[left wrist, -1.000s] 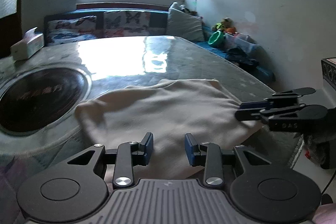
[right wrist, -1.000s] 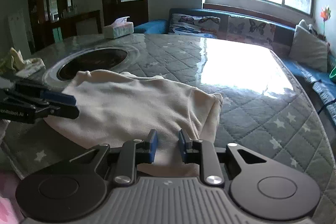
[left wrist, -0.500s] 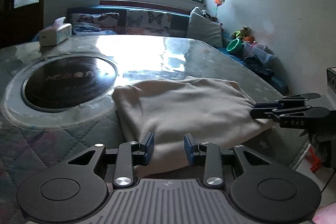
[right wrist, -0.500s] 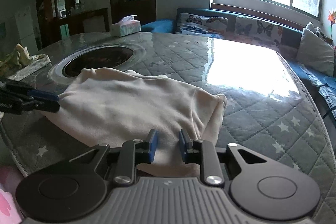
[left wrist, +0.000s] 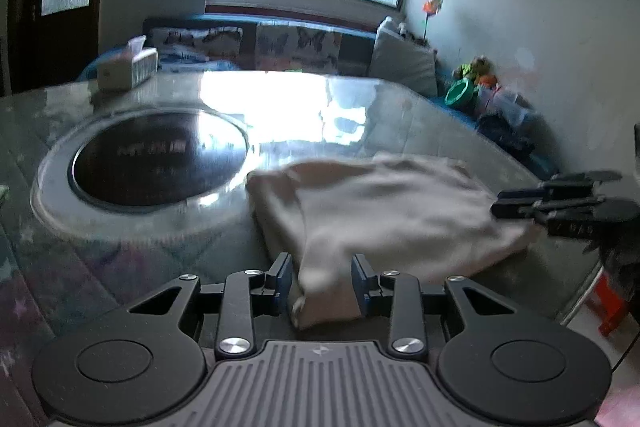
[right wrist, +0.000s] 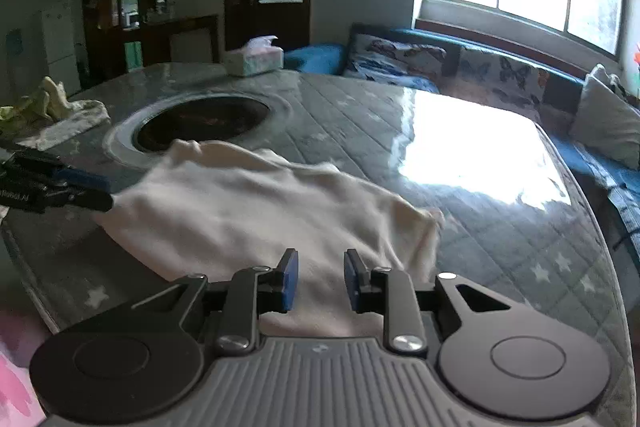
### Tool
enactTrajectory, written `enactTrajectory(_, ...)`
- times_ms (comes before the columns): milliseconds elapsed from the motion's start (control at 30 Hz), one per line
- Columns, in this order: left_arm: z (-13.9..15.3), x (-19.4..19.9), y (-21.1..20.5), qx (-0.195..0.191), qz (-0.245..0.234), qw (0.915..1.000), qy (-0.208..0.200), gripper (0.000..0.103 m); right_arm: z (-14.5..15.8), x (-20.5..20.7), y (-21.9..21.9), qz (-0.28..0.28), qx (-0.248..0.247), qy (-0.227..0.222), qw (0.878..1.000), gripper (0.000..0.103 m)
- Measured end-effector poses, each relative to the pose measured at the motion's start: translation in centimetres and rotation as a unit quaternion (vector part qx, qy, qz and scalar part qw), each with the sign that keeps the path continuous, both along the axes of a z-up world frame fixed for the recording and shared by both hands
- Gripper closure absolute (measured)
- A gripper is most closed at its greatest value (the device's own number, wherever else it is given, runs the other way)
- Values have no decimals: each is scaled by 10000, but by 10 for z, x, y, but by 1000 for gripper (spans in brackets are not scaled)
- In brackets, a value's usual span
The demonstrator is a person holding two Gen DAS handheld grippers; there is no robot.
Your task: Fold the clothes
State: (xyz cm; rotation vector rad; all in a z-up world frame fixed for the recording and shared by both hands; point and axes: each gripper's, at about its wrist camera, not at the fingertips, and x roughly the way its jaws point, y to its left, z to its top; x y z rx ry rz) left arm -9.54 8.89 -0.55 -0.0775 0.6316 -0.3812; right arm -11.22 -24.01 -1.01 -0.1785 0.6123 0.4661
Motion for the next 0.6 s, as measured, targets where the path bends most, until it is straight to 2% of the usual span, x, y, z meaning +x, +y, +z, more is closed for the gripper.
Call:
enactTrajectory(167,2,13,-7,-62,-16,9999,-111,69,-5,7,12,154,79,87,9998,78)
enactTrajectory(300,-10,23,-12,-5,0,9999,113,70,-17,10,15,161,-3,207,9997,78)
enactTrajectory(467,-20,26,-7,36,24,9996,282,69,-15,11,12,206,39,268,9994,78)
enactTrajectory(600,-16,26,-7,50,43,9996,269,68,-7,19,6,143,103,216,9996,78)
